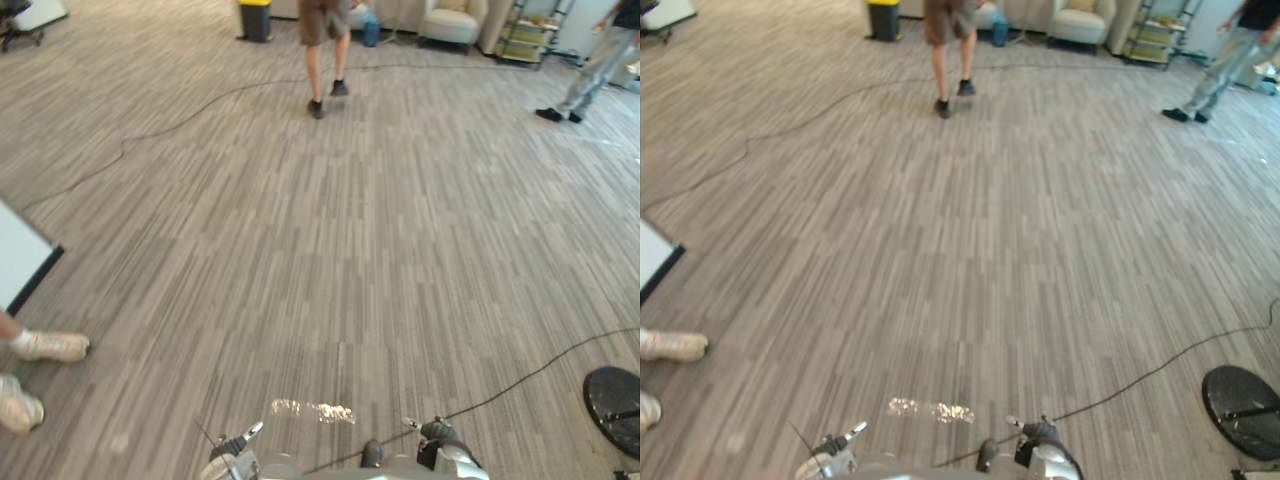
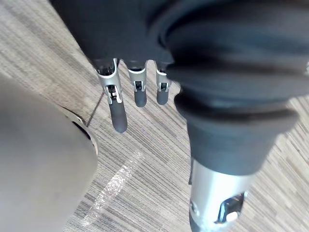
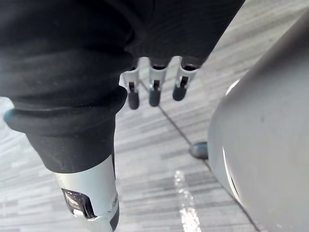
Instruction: Organize washtable
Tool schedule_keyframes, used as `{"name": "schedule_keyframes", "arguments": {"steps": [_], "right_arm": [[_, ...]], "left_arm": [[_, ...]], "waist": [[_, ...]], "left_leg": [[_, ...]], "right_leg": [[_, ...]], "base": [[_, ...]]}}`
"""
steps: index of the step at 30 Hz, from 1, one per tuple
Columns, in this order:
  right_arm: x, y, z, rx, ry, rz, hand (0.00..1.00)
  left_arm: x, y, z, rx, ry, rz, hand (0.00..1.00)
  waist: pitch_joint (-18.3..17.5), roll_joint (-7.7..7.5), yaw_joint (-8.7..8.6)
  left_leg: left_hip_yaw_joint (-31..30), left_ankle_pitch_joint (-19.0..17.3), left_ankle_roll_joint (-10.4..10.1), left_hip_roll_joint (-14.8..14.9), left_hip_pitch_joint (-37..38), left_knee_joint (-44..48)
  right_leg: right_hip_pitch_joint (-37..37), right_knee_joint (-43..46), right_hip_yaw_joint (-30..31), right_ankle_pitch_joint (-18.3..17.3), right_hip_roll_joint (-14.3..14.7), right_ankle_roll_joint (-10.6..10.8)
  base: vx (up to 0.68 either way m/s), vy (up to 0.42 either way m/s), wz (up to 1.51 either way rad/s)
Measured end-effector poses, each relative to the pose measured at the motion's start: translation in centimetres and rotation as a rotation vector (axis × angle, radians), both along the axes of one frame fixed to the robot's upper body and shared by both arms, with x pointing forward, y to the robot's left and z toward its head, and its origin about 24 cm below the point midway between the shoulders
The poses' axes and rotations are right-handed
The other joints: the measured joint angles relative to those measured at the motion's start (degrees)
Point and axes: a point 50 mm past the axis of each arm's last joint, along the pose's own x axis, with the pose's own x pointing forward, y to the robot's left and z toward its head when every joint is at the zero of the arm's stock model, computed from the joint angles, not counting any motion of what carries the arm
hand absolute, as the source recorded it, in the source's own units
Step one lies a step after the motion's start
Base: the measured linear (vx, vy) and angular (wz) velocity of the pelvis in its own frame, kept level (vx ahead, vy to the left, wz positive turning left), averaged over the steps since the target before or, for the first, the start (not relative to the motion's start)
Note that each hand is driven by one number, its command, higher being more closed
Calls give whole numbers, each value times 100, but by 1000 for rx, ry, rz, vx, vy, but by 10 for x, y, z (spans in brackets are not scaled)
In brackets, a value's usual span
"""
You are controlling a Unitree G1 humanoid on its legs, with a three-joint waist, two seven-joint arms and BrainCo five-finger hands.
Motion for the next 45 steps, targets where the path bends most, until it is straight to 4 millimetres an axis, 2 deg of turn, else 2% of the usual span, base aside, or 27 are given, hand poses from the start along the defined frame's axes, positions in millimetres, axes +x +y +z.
{"name": "schedule_keyframes", "arguments": {"steps": [1, 2, 10, 13, 23, 26, 29, 34, 39, 42, 45], "right_arm": [[0, 0, 0, -1, -1, 1, 0], [0, -1, 0, -1, 0, 2, 0], [-2, -3, -1, 2, 9, 20, 0], [-4, -6, -1, -9, 18, 26, 0], [-17, -23, -3, -37, 60, -14, 0], [-29, -27, -5, -45, 90, -23, 0], [-29, -29, -5, -46, 93, -30, 0], [-30, -32, -5, -55, 96, -28, 0], [-28, -31, -5, -56, 91, -16, 0], [-23, -29, -4, -57, 80, 1, 0], [-18, -29, -2, -58, 67, 3, 0]], "left_arm": [[2, -1, 0, -1, 1, -19, 0], [3, -2, 0, -1, 1, -37, 0], [-3, -1, -2, 0, 24, -43, 0], [-3, -1, -2, 1, 23, -53, 0], [-8, 6, -2, 17, 32, -60, 0], [-10, 9, -2, 27, 40, -86, 0], [-15, 12, -2, 36, 53, -101, 0], [-23, 11, -3, 37, 77, -110, 0], [-23, 12, -3, 37, 76, -110, 0], [-18, 15, -1, 51, 52, -105, 0], [-16, 17, 0, 58, 45, -104, 0]], "waist": [[-89, -55, -37], [-87, -42, -36], [-72, -29, -17], [-74, -35, -14], [-27, -7, -22], [-5, 22, -24], [-2, 23, -38], [37, 91, -49], [48, 96, -31], [188, 16, 26], [272, 11, 36]], "left_leg": [[30, 15, 27, -115, 77, -188], [94, 32, 56, -203, 157, -343], [294, 50, 94, -375, 596, -740], [265, 60, 145, -383, 621, -849], [114, 100, 217, -389, 760, -1235], [118, 100, 216, -396, 758, -1248], [132, 100, 214, -394, 718, -1263], [109, 102, 210, -371, 722, -1320], [-13, 104, 199, -334, 625, -1219], [-137, 83, 163, -277, 182, -254], [-172, 130, 97, -201, -292, 808]], "right_leg": [[-11, -77, -34, 4, -63, 6], [-21, -130, -30, 25, -129, 38], [124, -136, -478, 71, -248, 79], [177, -255, -534, 134, -247, 152], [598, -1168, -647, 648, -126, 123], [699, -1429, -639, 790, -95, 111], [700, -1572, -623, 870, -53, 96], [690, -1574, -636, 859, -25, 109], [687, -1570, -750, 752, -28, 147], [481, -1052, -803, 397, -149, 101], [413, -640, -700, 144, -180, 57]], "base": [[71, 118, -25], [83, 145, -21], [16, 45, -16], [-43, -17, 10], [-51, -27, 5], [-20, -9, -3], [3, 0, -4], [47, 20, 2], [50, 15, 11], [35, 6, 16], [11, 19, -9]]}}
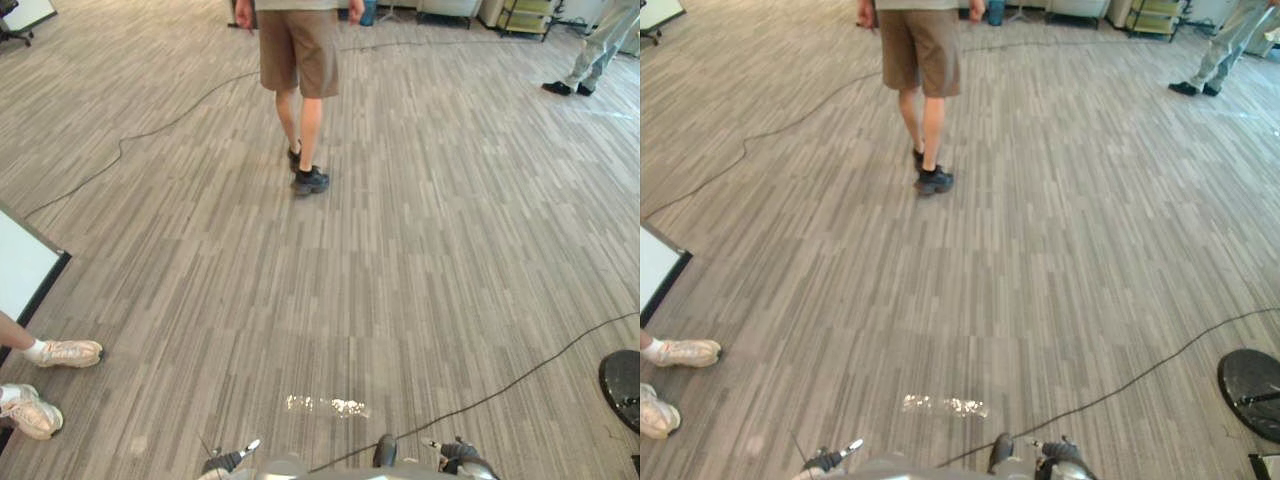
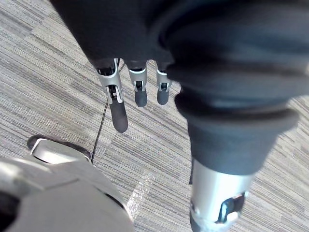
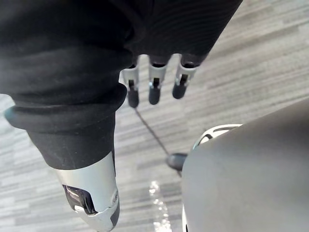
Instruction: Organize washtable
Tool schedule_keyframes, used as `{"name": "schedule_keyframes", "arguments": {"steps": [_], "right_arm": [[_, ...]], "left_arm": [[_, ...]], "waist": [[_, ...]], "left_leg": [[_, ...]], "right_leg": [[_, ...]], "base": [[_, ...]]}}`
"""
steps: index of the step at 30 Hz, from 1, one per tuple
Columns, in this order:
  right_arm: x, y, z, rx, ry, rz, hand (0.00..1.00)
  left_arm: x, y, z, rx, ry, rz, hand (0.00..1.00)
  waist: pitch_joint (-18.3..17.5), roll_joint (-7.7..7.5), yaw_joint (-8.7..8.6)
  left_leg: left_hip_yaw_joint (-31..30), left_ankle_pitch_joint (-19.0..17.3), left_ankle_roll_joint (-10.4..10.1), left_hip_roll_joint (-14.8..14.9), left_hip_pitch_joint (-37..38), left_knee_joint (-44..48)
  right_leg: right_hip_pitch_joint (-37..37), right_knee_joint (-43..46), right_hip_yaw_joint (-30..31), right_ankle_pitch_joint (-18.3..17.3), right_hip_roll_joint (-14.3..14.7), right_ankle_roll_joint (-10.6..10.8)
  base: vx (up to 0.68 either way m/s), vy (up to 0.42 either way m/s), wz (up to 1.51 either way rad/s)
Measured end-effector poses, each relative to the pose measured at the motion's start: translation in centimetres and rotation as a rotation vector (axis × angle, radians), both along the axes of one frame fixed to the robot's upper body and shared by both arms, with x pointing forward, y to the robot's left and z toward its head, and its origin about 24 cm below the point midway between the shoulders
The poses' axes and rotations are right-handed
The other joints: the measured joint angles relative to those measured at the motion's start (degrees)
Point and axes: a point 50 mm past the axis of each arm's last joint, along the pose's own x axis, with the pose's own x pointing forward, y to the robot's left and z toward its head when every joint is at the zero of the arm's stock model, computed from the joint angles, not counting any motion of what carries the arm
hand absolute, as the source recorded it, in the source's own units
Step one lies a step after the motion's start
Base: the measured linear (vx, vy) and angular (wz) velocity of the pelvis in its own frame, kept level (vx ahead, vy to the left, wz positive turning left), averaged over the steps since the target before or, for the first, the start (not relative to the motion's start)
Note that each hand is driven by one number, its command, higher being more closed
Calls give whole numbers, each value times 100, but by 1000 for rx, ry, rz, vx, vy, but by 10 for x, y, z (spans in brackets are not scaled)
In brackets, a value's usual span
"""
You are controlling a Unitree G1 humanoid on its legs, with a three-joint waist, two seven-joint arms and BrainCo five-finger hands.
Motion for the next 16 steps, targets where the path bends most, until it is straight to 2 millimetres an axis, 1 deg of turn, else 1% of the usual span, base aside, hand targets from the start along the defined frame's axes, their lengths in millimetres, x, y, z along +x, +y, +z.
{"name": "schedule_keyframes", "arguments": {"steps": [1, 2, 3, 4, 9, 12, 16], "right_arm": [[3, 3, 1, 3, -10, 13, 0], [8, 10, 1, 16, -19, 28, 0], [9, 10, 1, 17, -21, 29, 0], [7, 15, 0, 24, -20, 47, 0], [8, 13, 1, 19, -27, 46, 0], [6, 13, 1, 19, -22, 44, 0], [-4, 10, -1, 16, 0, 23, 0]], "left_arm": [[-2, 2, 0, 5, 3, 1, 0], [-1, 3, 0, 9, 2, 1, 0], [-2, 3, 0, 8, 3, 1, 0], [4, -4, 0, -6, -9, -19, 0], [3, -3, 0, -5, -7, -18, 0], [2, -2, 0, -2, -2, -17, 0], [1, -1, 0, -1, 2, -16, 0]], "waist": [[27, -62, 53], [57, -156, 129], [58, -147, 118], [-280, -16, 131], [-290, -23, 130], [-335, -64, 124], [-417, -97, 117]], "left_leg": [[-19, 141, 19, -8, -208, 470], [-42, -142, 329, -33, -246, 315], [-68, -211, 408, -45, -293, 120], [4, 20, 319, -292, 41, -1357], [98, 23, 315, -254, -13, -1362], [185, 108, 276, -276, 64, -1568], [170, 243, 252, -312, 324, -1917]], "right_leg": [[-9, 30, 117, -30, -37, -8], [-26, -4, 253, -32, -82, -12], [-31, -14, 266, -32, -89, -10], [53, 0, 188, -32, -232, 282], [-5, -160, 281, 145, -161, 237], [11, -342, 348, 243, -163, 230], [240, -607, 302, 301, -149, 253]], "base": [[22, 78, -43], [15, 77, -41], [0, 27, -24], [-37, -2, -5], [-56, -28, -15], [5, -18, -16], [62, -25, 2]]}}
